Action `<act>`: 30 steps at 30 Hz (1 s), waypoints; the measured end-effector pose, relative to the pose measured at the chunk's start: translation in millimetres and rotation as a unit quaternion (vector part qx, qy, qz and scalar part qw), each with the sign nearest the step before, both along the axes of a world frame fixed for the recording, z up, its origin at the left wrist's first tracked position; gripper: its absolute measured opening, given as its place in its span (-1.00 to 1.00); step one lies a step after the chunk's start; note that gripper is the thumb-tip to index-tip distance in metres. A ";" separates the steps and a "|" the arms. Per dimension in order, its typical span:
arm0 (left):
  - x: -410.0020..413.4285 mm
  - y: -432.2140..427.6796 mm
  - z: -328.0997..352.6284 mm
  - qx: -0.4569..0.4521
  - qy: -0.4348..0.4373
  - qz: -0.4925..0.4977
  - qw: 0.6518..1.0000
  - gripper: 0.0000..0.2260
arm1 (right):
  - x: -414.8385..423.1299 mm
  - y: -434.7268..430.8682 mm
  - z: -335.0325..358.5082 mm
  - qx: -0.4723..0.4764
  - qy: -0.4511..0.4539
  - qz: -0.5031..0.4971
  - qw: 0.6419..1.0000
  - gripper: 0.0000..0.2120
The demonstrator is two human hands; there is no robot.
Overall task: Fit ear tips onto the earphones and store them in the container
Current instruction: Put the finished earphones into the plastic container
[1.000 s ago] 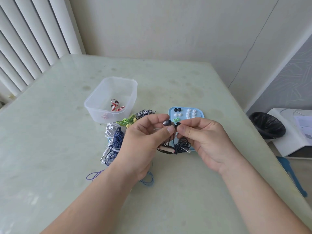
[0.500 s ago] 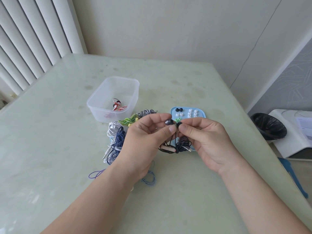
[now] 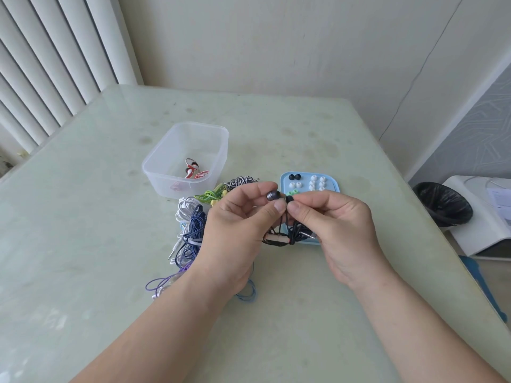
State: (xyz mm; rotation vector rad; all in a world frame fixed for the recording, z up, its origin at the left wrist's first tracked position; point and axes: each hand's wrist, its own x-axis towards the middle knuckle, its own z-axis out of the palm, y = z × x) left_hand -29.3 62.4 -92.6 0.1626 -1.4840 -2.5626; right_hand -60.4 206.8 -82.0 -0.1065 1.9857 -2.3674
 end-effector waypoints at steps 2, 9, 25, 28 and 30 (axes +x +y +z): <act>-0.5 0.0 -0.8 -0.009 0.003 0.012 1.000 -0.80 | 1.9 -4.0 -3.1 -0.013 -0.005 -0.014 1.000 -0.88; -0.1 1.1 -2.9 -0.040 0.024 0.042 0.998 -0.80 | 5.2 -10.0 -5.7 -0.071 -0.053 -0.010 0.996 -0.89; 1.3 2.4 5.2 0.055 0.002 -0.030 0.998 -0.78 | 0.8 2.1 7.3 -0.067 -0.046 0.047 0.996 -0.88; 2.3 2.2 6.8 0.062 0.006 -0.026 0.998 -0.78 | 1.3 2.8 8.4 -0.078 -0.026 0.054 0.995 -0.85; 3.0 2.3 7.5 0.063 0.007 -0.028 0.998 -0.79 | 0.5 2.6 8.8 -0.082 -0.021 0.053 0.995 -0.89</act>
